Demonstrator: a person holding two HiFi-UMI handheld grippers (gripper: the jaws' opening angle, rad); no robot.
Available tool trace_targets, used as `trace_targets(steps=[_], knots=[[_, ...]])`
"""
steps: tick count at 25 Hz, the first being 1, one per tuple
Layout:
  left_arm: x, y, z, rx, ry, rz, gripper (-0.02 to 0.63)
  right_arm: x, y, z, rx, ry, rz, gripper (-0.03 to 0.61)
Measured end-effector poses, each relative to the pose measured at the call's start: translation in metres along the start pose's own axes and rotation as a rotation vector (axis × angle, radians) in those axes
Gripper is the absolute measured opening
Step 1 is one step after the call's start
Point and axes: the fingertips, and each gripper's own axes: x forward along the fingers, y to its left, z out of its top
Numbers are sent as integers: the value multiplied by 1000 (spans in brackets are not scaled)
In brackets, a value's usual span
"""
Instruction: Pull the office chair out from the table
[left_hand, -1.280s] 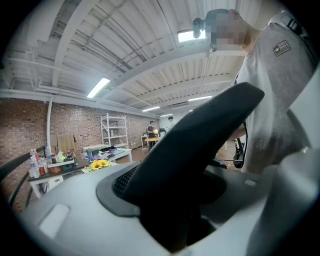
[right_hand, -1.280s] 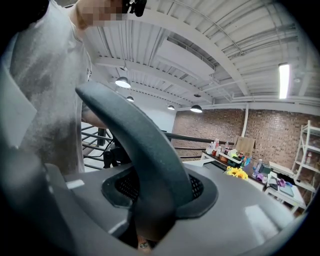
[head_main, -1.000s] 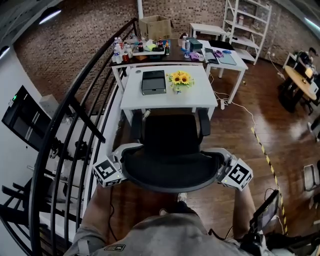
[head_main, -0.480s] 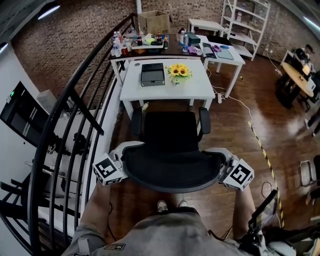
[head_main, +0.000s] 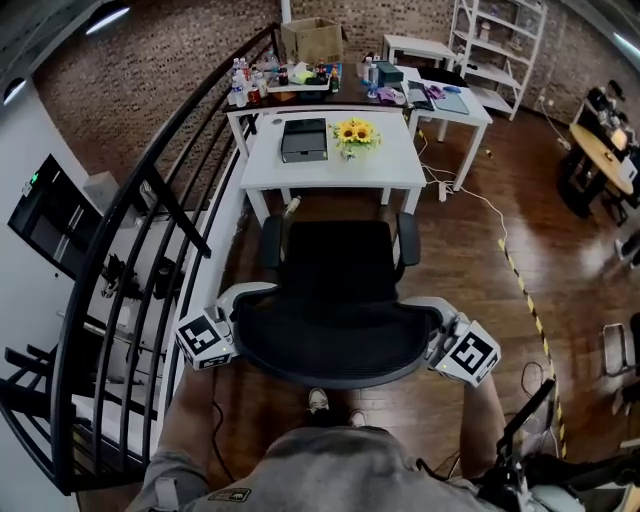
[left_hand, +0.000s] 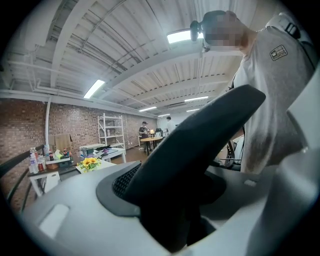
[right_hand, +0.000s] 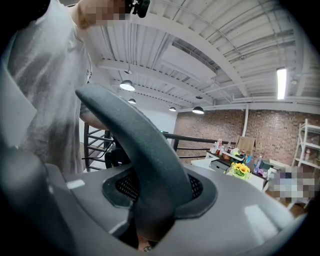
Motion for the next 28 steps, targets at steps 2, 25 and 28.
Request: trace_targets(steps=[2, 25, 28], knots=[[0, -10, 2, -1, 0, 7, 259, -7, 6, 0, -4, -4, 8, 172], [-25, -104, 6, 25, -19, -32, 252, -54, 94, -1, 36, 16, -7, 169], [-31, -114, 7, 35, -30, -57, 249, -60, 106, 0, 47, 16, -34, 170]])
